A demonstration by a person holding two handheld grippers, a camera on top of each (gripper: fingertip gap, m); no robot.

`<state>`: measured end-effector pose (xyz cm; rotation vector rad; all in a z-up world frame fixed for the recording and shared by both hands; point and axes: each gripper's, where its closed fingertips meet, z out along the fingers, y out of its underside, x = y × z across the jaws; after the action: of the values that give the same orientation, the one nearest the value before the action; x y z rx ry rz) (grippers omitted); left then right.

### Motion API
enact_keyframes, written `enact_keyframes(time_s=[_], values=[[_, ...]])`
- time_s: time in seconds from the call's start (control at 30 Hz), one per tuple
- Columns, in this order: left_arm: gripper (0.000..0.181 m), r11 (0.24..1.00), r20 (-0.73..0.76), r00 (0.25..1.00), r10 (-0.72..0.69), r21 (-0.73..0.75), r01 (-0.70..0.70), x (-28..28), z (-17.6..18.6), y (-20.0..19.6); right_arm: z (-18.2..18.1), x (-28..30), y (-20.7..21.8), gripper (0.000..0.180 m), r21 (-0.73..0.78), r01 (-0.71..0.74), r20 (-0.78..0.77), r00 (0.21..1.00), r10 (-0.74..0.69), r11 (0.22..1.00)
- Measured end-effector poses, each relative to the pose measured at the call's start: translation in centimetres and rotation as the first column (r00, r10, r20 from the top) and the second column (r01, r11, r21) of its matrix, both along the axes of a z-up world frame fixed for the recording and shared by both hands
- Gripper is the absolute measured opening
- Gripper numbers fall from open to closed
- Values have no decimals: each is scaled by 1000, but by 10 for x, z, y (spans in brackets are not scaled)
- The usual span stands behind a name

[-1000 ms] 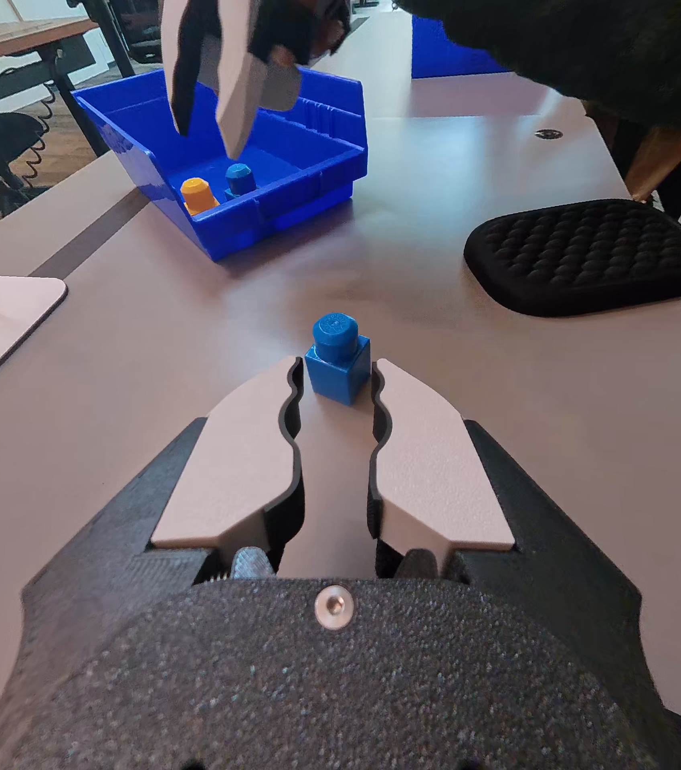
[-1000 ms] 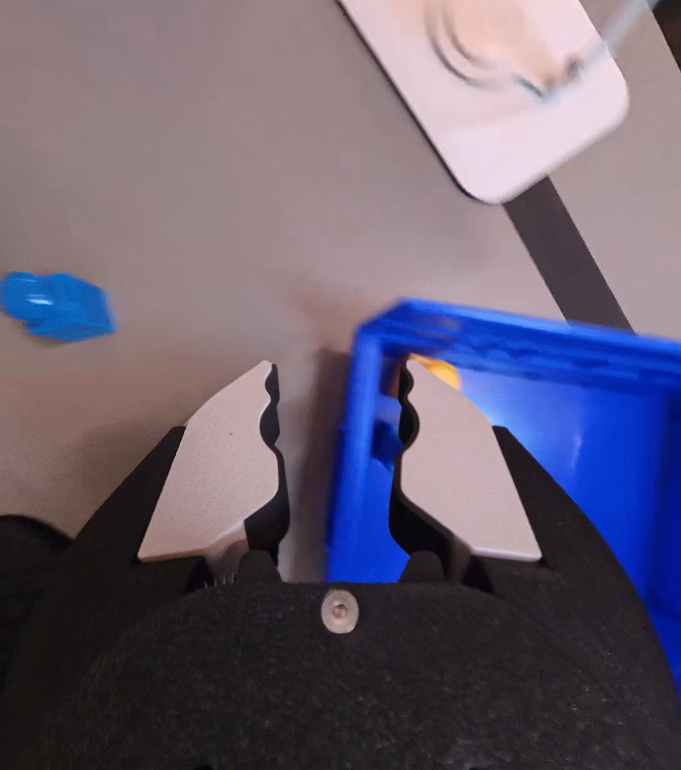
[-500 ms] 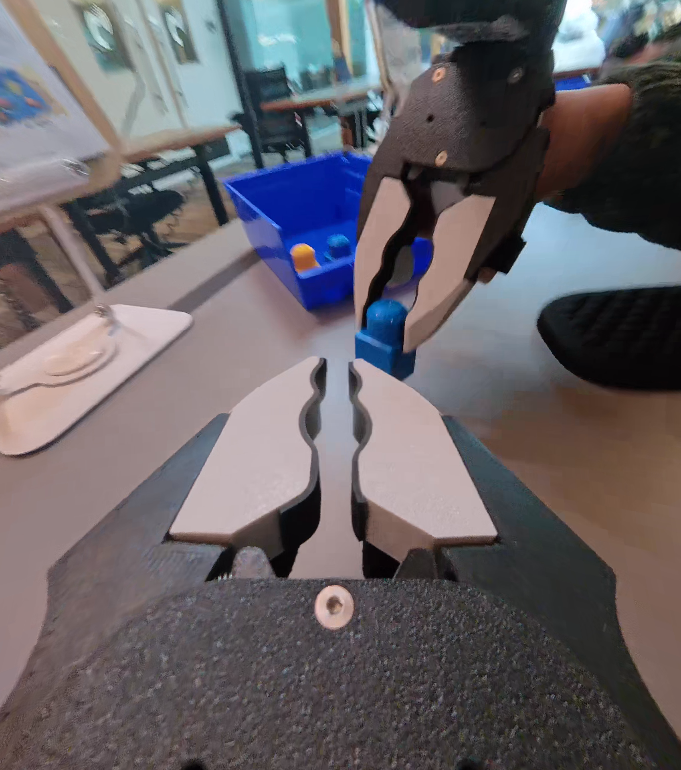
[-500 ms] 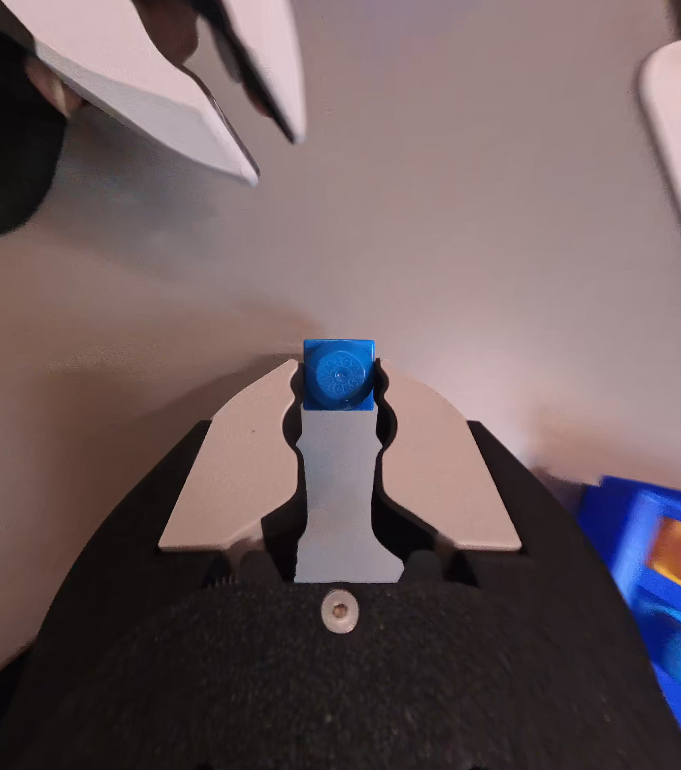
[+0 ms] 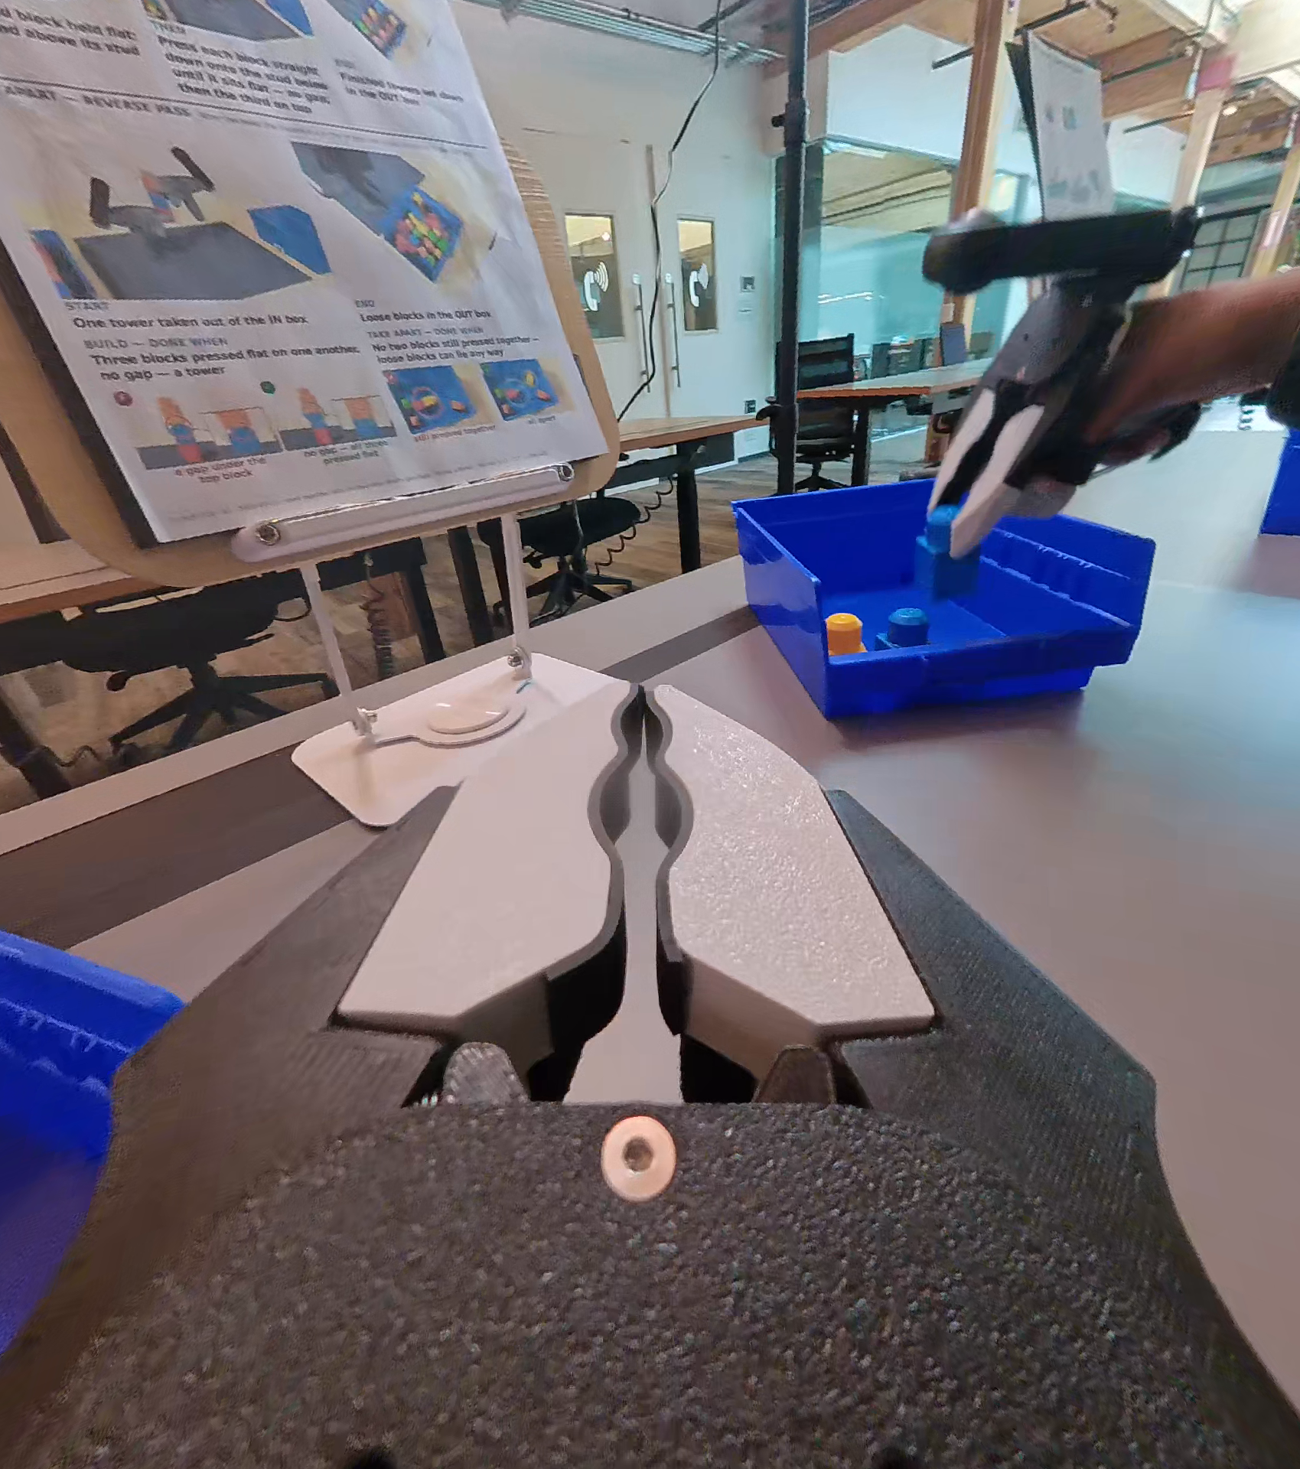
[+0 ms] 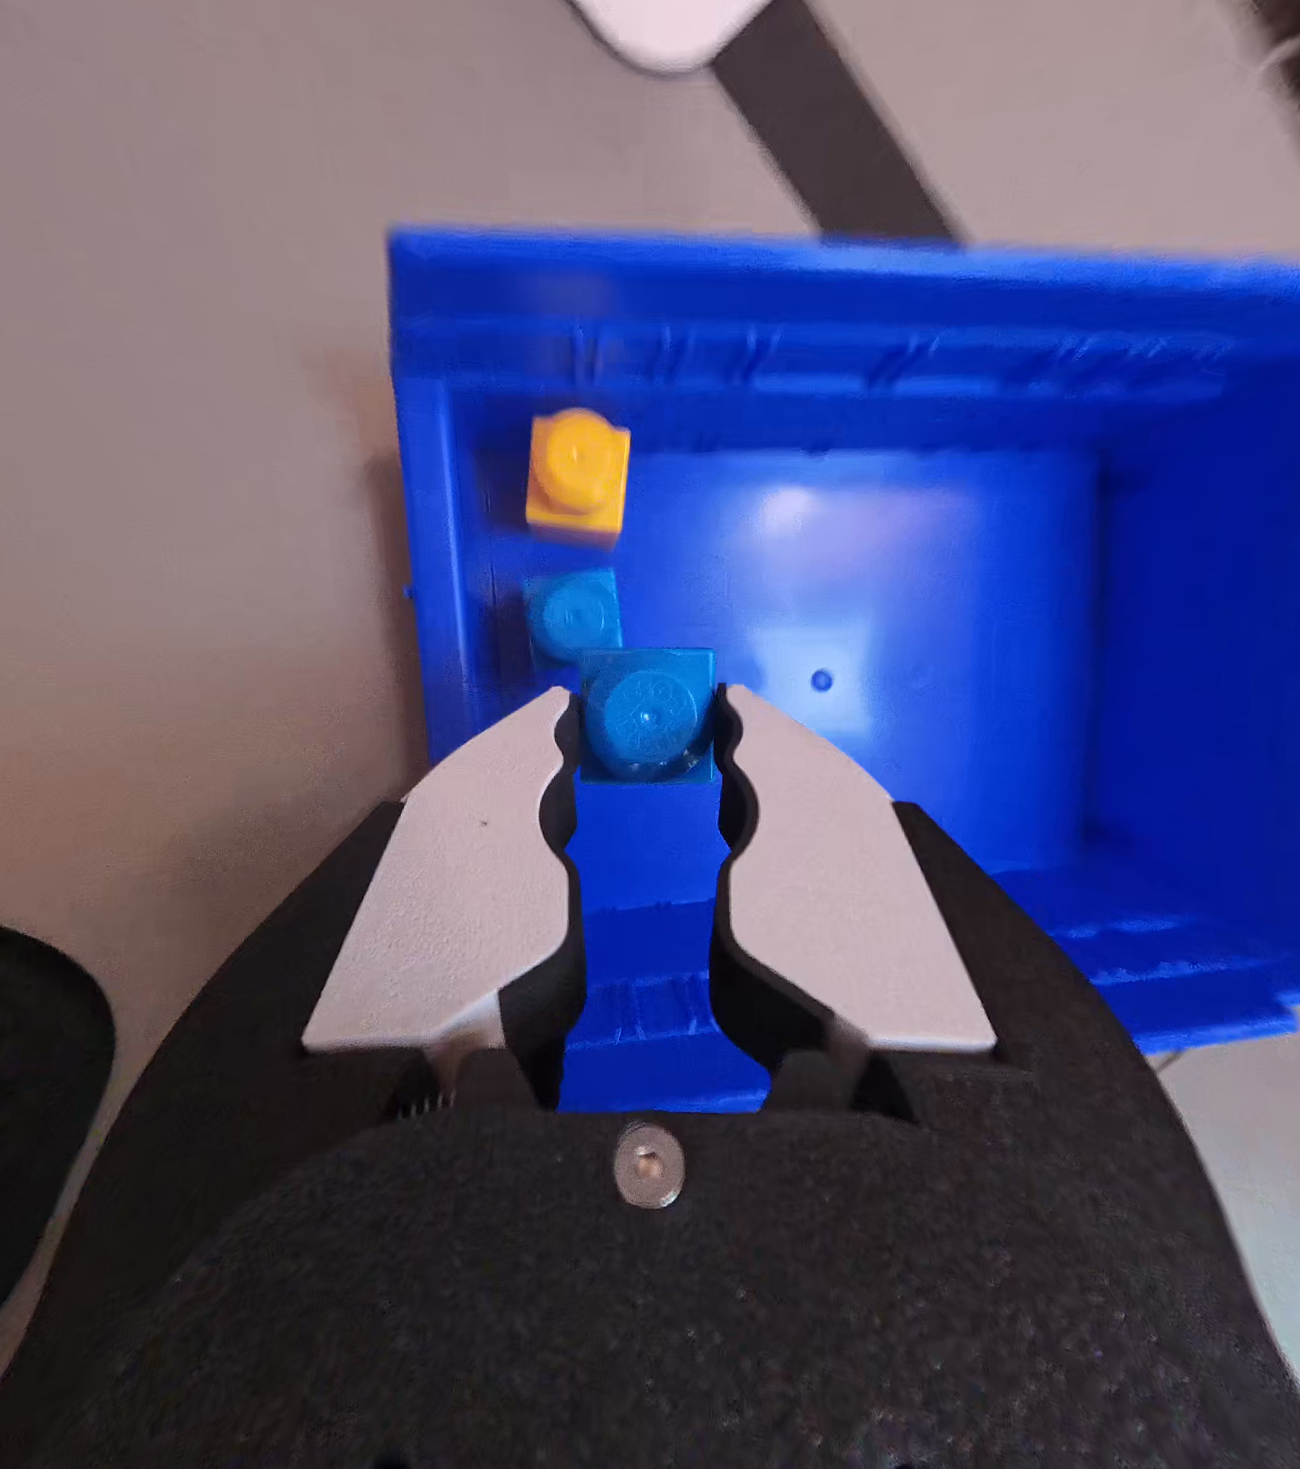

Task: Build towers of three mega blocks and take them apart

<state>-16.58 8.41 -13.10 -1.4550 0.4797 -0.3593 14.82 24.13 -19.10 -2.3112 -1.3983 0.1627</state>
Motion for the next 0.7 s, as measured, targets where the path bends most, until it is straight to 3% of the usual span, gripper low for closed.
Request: enact_keyframes(time_s=[0.27,0.43,0.53,0.7], values=[[0,1000,-16,1000,20,12,-20,-1,-1,0,-65,3,-8,33,-114,2,126,992,13,993],[0,1000,-22,1000,21,20,-21,-1,1,-1,-70,5,-13,33,-165,20,149,989,5,986],[0,999,-22,999,33,26,-32,-4,3,0,-73,8,-17,43,-179,19,184,983,15,984],[0,995,-9,995,104,4,-104,-25,17,1,-38,-3,-11,55,-26,12,115,993,-9,1000]])
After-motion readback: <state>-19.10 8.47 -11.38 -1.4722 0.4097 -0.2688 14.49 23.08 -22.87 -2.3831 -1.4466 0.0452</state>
